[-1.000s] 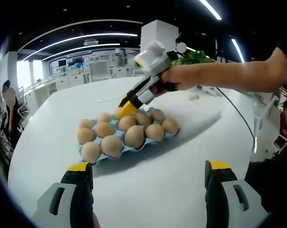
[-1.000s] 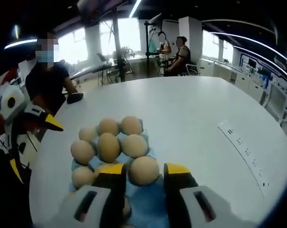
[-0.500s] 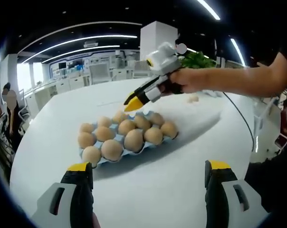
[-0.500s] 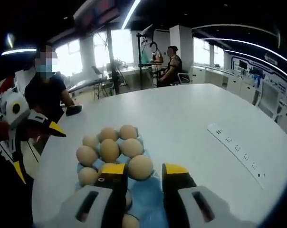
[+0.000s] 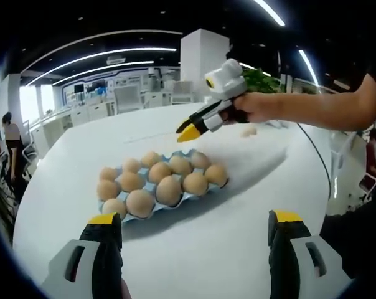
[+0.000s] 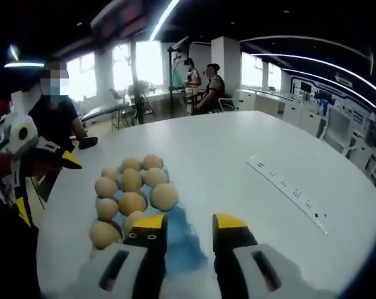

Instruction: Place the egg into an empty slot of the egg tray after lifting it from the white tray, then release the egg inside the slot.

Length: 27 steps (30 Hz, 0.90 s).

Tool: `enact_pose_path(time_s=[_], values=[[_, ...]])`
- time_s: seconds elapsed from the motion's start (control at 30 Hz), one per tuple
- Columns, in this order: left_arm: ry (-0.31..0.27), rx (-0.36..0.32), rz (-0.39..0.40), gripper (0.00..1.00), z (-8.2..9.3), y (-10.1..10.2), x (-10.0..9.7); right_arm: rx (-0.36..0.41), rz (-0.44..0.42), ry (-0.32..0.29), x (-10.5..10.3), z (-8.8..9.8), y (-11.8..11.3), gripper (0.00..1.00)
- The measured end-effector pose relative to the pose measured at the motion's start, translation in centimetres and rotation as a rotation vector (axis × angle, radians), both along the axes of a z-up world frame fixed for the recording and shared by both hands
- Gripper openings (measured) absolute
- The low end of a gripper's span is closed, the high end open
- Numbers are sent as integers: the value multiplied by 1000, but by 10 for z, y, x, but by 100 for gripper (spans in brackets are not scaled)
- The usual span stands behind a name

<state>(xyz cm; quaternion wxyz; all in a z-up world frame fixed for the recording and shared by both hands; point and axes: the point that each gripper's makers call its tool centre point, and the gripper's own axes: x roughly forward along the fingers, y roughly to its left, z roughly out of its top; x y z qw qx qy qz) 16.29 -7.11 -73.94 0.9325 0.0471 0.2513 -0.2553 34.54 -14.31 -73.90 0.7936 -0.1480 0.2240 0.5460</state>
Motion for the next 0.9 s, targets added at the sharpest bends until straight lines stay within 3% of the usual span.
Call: enact_pose_path(time_s=[0.37,0.47,0.6,0.9], values=[[-4,-4,-19,100,1,-7,0,-6,-54,-8,7,5,-41,29],[3,3,-26,100,-2,-10,-1,-8,-68,-46,10,9,-55,29],[4,-2,-29,100,-2,-12,-1,2,-90,-47,11,12,-71,29],[1,-2,-56,100,-1,-26,4,-20,-120,-33,10,4,-107,29]])
